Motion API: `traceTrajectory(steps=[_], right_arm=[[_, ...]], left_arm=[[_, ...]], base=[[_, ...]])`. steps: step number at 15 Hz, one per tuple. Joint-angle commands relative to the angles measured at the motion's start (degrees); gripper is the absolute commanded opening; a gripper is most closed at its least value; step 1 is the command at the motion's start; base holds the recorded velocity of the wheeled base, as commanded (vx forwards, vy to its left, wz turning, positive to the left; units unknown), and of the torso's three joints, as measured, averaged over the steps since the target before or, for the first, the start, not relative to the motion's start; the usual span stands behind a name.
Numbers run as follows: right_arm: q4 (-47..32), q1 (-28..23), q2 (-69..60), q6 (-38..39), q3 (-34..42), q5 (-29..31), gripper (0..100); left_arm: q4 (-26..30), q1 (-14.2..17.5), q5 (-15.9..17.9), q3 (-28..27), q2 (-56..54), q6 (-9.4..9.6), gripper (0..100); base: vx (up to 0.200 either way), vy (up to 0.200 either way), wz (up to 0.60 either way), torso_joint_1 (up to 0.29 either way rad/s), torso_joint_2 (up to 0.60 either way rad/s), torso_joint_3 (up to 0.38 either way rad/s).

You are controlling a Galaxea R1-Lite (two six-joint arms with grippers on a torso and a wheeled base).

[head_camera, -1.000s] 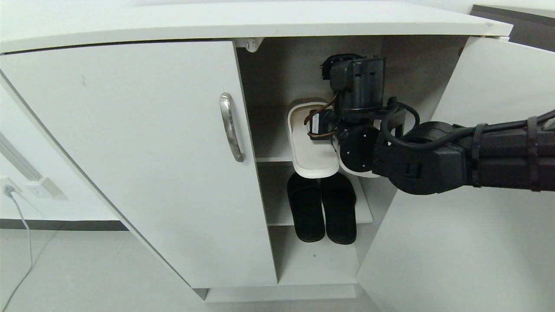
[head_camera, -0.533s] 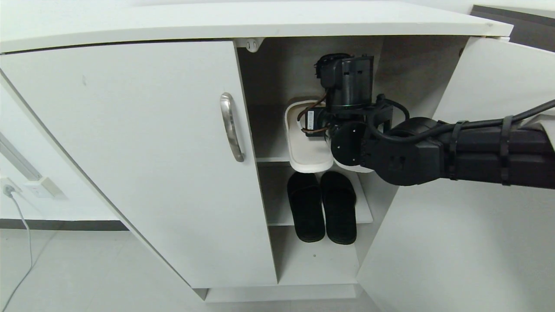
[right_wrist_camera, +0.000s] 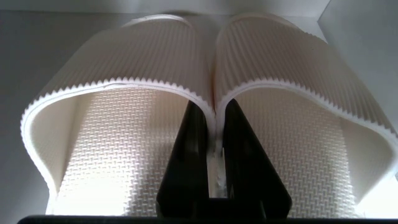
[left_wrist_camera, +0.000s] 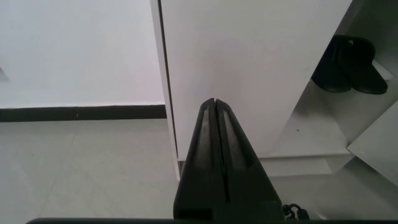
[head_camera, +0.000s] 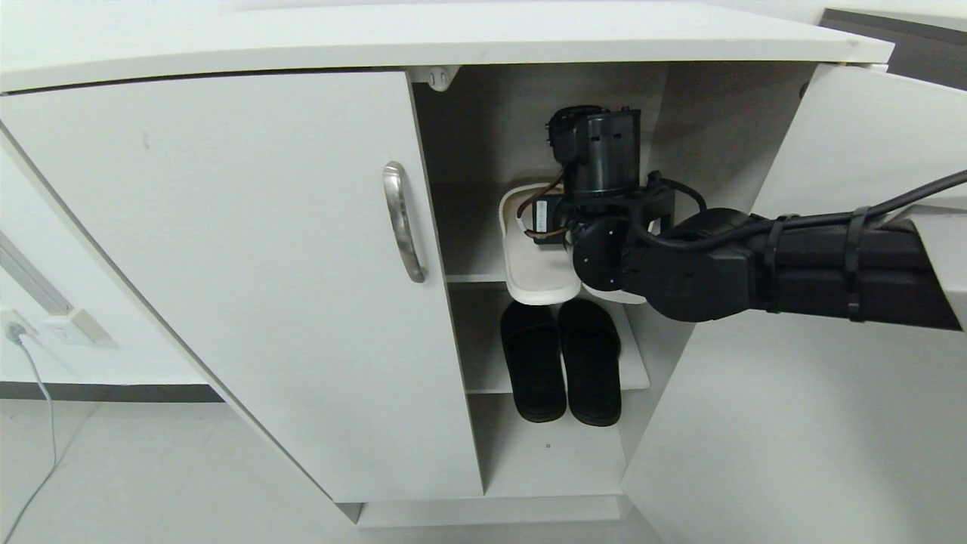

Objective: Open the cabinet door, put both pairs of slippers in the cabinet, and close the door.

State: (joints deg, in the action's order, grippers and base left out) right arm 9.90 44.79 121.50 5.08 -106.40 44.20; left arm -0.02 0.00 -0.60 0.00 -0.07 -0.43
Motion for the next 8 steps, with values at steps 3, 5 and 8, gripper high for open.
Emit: traceTrajectory(steps=[3,5,8], right_arm=[[0.03,-0.05,0.22,0.01,-0.04,0.01,0],[-0.06,-0.05,0.22,0.01,0.05,0.01,0],[0.03,-0.05,0.22,0.01,0.05,0.01,0]], left_arm=[[0.02,0.00,-0.02,0.00,0.07,-0.01,0],[0.02,0.00,-0.02,0.00,0.07,-0.01,0],[0.02,0.00,-0.02,0.00,0.07,-0.01,0]], base=[[0.000,0.000,0.00,0.000,0.00,0.000],[0.000,0.000,0.00,0.000,0.00,0.000],[0.000,0.000,0.00,0.000,0.00,0.000]])
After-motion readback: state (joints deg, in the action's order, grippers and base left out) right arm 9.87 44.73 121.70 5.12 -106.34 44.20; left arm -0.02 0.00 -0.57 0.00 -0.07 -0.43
